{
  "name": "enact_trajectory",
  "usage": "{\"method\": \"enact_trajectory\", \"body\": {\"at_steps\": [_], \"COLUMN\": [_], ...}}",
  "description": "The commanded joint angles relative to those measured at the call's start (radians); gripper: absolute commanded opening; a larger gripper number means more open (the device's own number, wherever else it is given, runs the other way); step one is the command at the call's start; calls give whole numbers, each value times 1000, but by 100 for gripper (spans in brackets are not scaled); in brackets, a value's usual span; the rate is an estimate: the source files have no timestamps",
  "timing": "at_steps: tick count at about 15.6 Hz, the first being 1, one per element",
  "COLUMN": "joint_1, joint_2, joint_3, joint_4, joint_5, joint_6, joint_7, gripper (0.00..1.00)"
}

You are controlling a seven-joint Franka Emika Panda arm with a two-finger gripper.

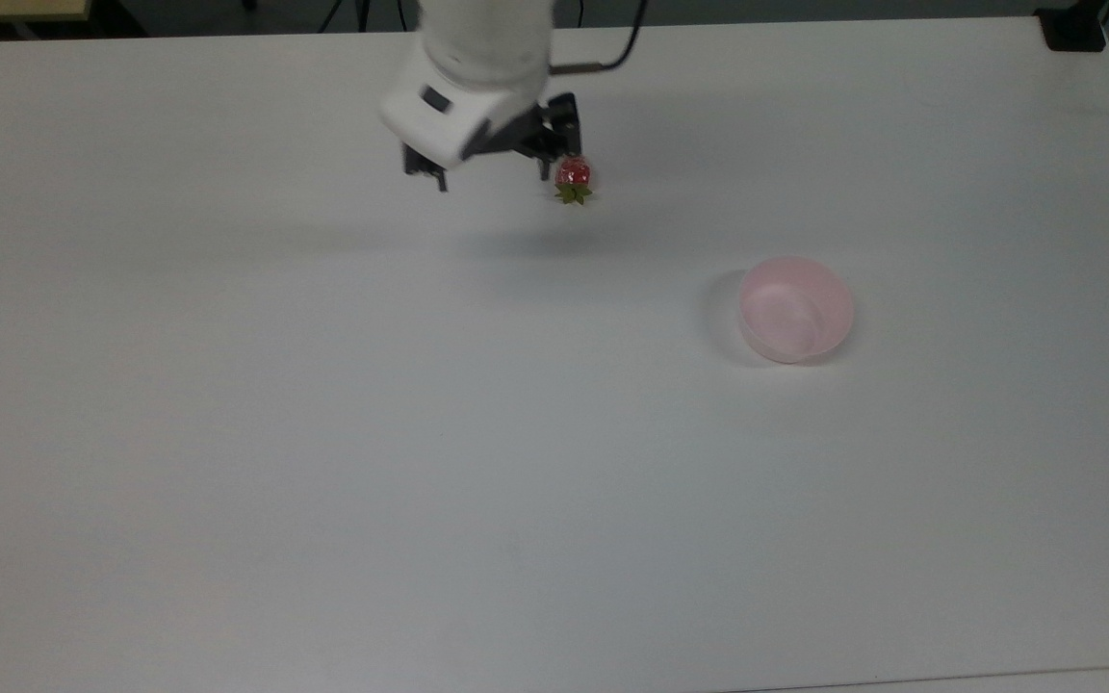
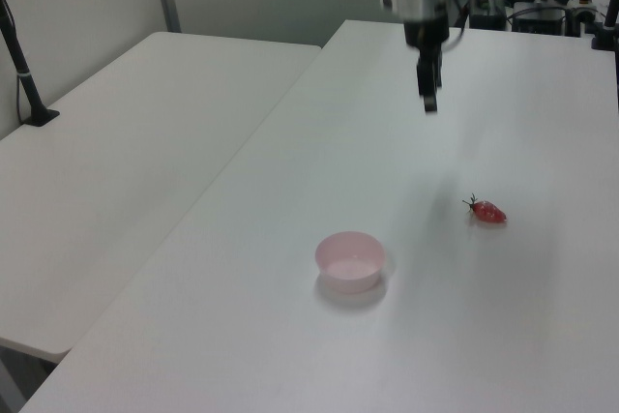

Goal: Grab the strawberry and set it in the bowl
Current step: 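Move the open gripper over the red strawberry and lower it, then close the gripper around the strawberry and lift it off the table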

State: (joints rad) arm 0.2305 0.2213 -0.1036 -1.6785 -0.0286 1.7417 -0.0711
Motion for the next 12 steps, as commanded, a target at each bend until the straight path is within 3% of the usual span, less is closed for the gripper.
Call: {"method": "enact_trajectory", "body": {"at_steps": [1,4,7,9,12], "joint_1": [96,119,105,105,105], "joint_2": [-176,-191,-191,-178,-126], "joint_3": [-8,14,102,146,156], "joint_4": [-372,-483,-562,-581,-580], "joint_5": [-48,-43,-43,-43,-46], "joint_6": [204,249,355,413,485], "joint_7": [-16,46,253,347,421], "gripper": [100,100,100,100,98]}}
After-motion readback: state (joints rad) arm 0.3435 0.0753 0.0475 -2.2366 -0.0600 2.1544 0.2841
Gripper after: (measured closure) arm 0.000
